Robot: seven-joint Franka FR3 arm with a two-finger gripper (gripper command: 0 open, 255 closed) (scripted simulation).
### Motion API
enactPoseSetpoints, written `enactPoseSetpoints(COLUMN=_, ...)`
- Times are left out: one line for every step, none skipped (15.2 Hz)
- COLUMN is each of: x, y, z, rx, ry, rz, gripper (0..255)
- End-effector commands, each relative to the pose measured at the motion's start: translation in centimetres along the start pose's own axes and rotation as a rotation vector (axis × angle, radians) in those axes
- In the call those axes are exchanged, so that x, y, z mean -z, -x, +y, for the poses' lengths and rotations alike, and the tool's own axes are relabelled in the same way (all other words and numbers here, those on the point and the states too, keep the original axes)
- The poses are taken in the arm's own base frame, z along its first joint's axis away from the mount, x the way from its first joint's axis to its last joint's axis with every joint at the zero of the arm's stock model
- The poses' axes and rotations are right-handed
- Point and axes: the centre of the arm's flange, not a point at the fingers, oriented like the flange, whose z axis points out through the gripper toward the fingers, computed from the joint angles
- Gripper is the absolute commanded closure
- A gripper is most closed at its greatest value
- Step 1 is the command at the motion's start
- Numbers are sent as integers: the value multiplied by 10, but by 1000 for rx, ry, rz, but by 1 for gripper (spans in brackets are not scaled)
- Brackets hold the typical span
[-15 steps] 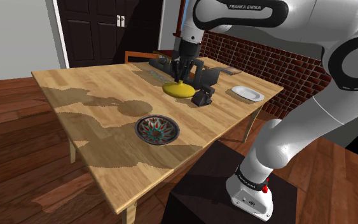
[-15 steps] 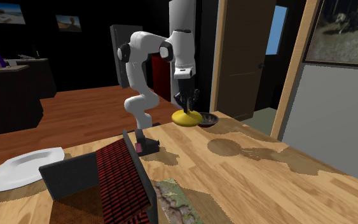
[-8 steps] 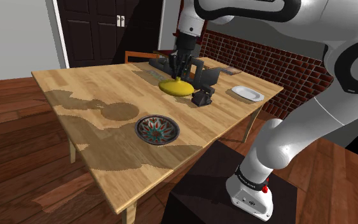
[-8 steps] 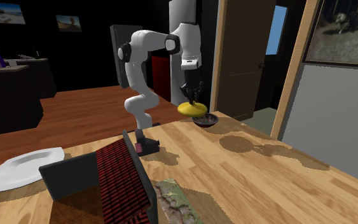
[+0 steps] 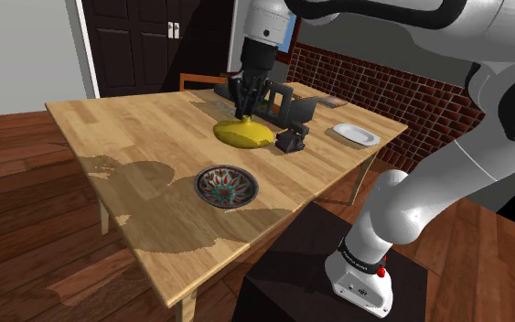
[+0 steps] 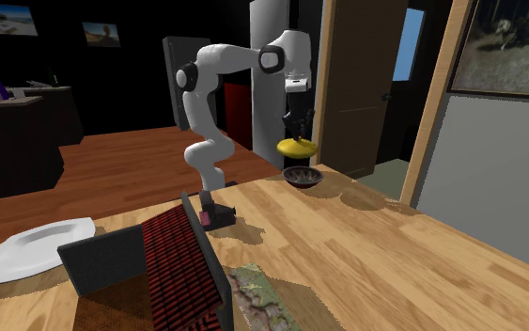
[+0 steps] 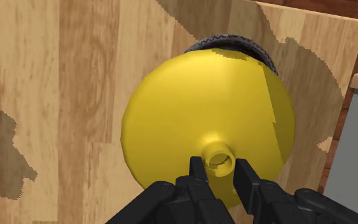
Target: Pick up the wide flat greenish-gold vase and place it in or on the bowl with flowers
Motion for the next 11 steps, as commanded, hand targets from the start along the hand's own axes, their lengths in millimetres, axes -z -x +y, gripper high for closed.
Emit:
enactPoseSetpoints(x=4, y=10, z=-24, rx=-2, ry=0, rz=0, gripper=255)
enactPoseSetpoints(x=6, y=15, z=-36, rx=-2, ry=0, rz=0, gripper=255)
enactPoseSetpoints(x=7, y=20, z=-48, rx=-2, ry=0, rz=0, gripper=255)
enactPoseSetpoints(x=8, y=23, z=-55, rx=-2, ry=0, rz=0, gripper=255)
enactPoseSetpoints(x=3, y=23, z=-55, rx=-2, ry=0, rz=0, gripper=255)
enactPoseSetpoints(x=-2, y=23, z=-54, rx=-2, ry=0, rz=0, gripper=255)
enactPoseSetpoints(x=-7, y=24, z=-54, rx=-2, ry=0, rz=0, gripper=255)
enactPoseSetpoints(x=-13, y=24, z=-53, rx=-2, ry=0, rz=0, gripper=255)
enactPoseSetpoints(x=-18, y=24, z=-53, rx=-2, ry=0, rz=0, gripper=255)
enactPoseSetpoints(x=-23, y=24, z=-52, rx=-2, ry=0, rz=0, gripper=255)
enactPoseSetpoints(x=-28, y=24, z=-52, rx=-2, ry=0, rz=0, gripper=255)
